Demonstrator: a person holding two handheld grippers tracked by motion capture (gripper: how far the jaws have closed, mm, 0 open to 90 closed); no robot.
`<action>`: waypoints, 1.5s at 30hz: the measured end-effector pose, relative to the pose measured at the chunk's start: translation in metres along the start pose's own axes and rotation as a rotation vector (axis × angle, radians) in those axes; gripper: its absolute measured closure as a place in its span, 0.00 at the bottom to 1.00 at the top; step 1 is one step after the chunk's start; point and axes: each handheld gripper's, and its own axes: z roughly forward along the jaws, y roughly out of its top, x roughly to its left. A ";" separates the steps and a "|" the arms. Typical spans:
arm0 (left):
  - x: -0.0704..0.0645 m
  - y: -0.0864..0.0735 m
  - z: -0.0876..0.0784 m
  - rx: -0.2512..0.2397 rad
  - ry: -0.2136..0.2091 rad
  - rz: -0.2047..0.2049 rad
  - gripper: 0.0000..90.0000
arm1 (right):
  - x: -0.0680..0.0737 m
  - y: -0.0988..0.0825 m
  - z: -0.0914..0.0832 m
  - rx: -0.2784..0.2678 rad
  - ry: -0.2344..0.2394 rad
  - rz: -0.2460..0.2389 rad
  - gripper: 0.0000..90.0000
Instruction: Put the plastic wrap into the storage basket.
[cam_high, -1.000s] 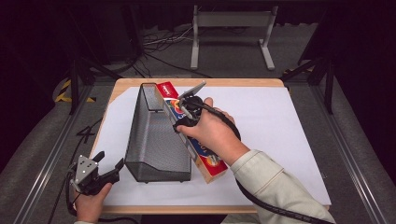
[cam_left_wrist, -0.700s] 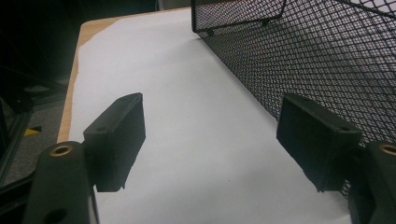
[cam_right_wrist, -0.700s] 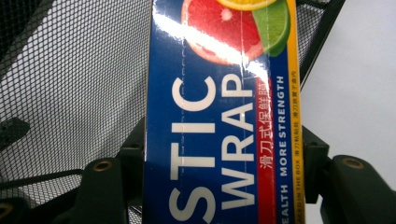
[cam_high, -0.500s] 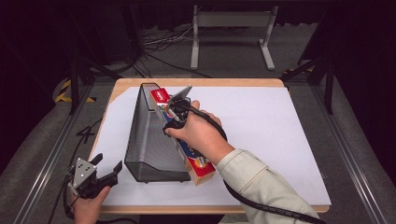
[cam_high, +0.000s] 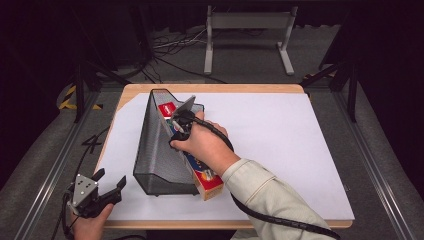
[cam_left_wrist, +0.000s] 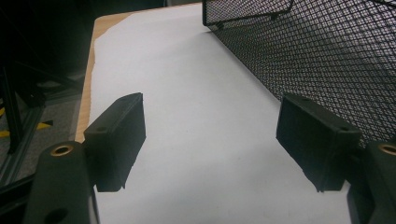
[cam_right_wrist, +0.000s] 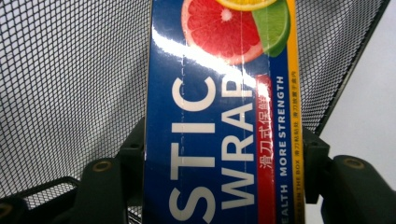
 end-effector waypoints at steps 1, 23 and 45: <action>0.000 0.000 0.000 0.001 -0.002 0.002 0.28 | 0.001 0.000 0.001 0.004 0.000 -0.001 0.44; -0.003 0.001 0.007 0.019 -0.034 0.037 0.27 | 0.001 0.010 0.031 0.070 -0.046 -0.023 0.43; -0.002 0.000 0.006 0.015 -0.029 0.017 0.27 | -0.034 -0.004 -0.023 -0.251 0.124 -0.141 0.25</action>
